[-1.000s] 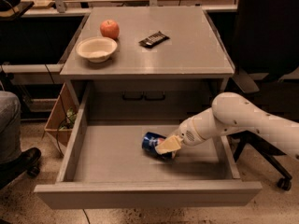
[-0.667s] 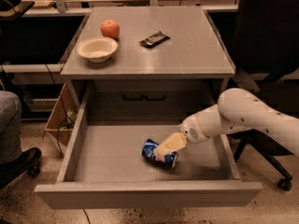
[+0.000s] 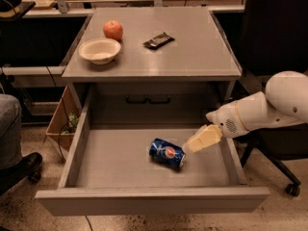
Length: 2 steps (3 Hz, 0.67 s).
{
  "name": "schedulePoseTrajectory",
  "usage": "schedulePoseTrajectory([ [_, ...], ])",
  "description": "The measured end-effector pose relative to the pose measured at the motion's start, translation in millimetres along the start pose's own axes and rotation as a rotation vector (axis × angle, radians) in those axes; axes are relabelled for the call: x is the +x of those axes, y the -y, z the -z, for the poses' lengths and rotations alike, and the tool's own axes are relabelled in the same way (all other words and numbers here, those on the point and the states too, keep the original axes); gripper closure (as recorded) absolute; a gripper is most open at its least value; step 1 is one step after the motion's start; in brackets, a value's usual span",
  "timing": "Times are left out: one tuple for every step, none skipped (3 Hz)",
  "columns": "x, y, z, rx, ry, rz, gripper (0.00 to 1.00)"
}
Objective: Place pepsi can into top drawer
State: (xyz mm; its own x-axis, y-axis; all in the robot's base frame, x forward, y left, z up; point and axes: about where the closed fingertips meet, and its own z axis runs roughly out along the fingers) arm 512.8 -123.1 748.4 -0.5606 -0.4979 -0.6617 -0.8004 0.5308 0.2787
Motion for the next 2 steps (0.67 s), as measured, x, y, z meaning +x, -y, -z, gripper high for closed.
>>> schedulePoseTrajectory([
  [-11.3,2.0,57.2,0.008,0.034,0.032,0.0],
  [-18.0,1.0,65.4,0.003,0.037,0.044,0.0],
])
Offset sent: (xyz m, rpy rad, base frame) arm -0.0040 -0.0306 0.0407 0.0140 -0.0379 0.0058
